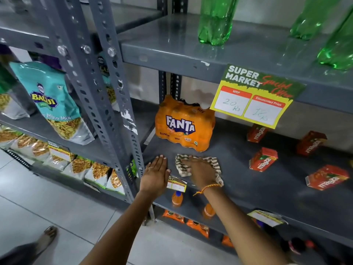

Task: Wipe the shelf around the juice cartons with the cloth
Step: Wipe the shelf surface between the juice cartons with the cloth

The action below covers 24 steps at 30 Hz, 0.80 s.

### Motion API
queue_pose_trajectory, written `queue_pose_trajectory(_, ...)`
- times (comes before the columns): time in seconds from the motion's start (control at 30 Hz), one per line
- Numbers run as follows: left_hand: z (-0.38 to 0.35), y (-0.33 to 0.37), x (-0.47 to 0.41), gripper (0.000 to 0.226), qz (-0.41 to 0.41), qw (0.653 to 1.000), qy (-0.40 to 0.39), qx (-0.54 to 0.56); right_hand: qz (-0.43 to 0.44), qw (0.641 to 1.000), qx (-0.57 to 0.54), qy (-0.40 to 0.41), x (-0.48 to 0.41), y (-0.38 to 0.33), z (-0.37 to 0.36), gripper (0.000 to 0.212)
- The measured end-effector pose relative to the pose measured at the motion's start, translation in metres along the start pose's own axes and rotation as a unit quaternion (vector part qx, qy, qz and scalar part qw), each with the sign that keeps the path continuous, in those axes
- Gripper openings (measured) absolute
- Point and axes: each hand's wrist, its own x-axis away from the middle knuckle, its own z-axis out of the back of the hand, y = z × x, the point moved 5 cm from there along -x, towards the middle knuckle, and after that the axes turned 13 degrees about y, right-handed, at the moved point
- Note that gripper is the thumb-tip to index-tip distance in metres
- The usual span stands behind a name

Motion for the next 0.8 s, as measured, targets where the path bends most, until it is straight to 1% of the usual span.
queue_pose_trajectory(0.1, -0.001, -0.001, -0.003, 0.064, 0.004, 1.0, -0.015, 0.006, -0.006, 0.999, -0.014, 0.028, 0.037, 0.011, 0.024, 0.044)
queue_pose_trajectory(0.17, -0.002, -0.001, -0.007, 0.061, -0.001, 0.999, -0.033, 0.002, 0.006, 0.997, 0.012, 0.074, 0.067, 0.021, 0.044, 0.038)
queue_pose_trajectory(0.2, -0.003, 0.0, -0.008, 0.057, -0.007, 0.999, -0.041, -0.002, 0.004, 0.997, 0.035, 0.076, 0.08, 0.025, 0.052, 0.037)
queue_pose_trajectory(0.27, -0.004, 0.0, -0.01, 0.051, -0.015, 0.999, -0.052, -0.002, -0.023, 0.998, 0.062, 0.016, 0.09, 0.031, 0.062, 0.04)
queue_pose_trajectory(0.3, -0.004, 0.001, -0.011, 0.05, -0.018, 0.998, -0.057, 0.001, -0.039, 0.997, 0.062, -0.009, 0.087, 0.032, 0.064, 0.037)
queue_pose_trajectory(0.33, -0.005, 0.003, -0.011, 0.05, -0.021, 0.998, -0.066, 0.004, -0.048, 0.998, 0.043, -0.001, 0.078, 0.031, 0.066, 0.035)
queue_pose_trajectory(0.4, -0.007, 0.014, -0.013, 0.05, -0.031, 0.996, -0.088, 0.016, -0.052, 0.997, 0.007, 0.05, 0.051, 0.025, 0.071, 0.036)
queue_pose_trajectory(0.43, -0.009, 0.021, -0.014, 0.05, -0.035, 0.995, -0.094, 0.023, -0.055, 0.997, 0.005, 0.057, 0.037, 0.023, 0.067, 0.036)
queue_pose_trajectory(0.5, -0.014, 0.036, -0.014, 0.049, -0.04, 0.994, -0.095, 0.024, -0.076, 0.996, 0.037, 0.018, 0.019, 0.026, 0.049, 0.041)
queue_pose_trajectory(0.57, -0.02, 0.05, -0.013, 0.049, -0.046, 0.995, -0.088, 0.016, -0.076, 0.991, 0.107, -0.034, 0.022, 0.03, 0.029, 0.058)
queue_pose_trajectory(0.6, -0.023, 0.056, -0.012, 0.049, -0.051, 0.995, -0.084, 0.014, -0.073, 0.989, 0.122, -0.038, 0.029, 0.033, 0.025, 0.063)
queue_pose_trajectory(0.63, -0.025, 0.062, -0.011, 0.049, -0.057, 0.995, -0.08, 0.012, -0.066, 0.99, 0.122, -0.029, 0.038, 0.033, 0.028, 0.062)
queue_pose_trajectory(0.7, -0.028, 0.071, -0.009, 0.048, -0.07, 0.995, -0.073, 0.012, -0.049, 0.995, 0.085, -0.001, 0.06, 0.041, 0.037, 0.054)
queue_pose_trajectory(0.8, -0.031, 0.087, -0.005, 0.049, -0.092, 0.993, -0.069, 0.009, -0.066, 0.997, 0.026, 0.012, 0.094, 0.062, 0.059, 0.044)
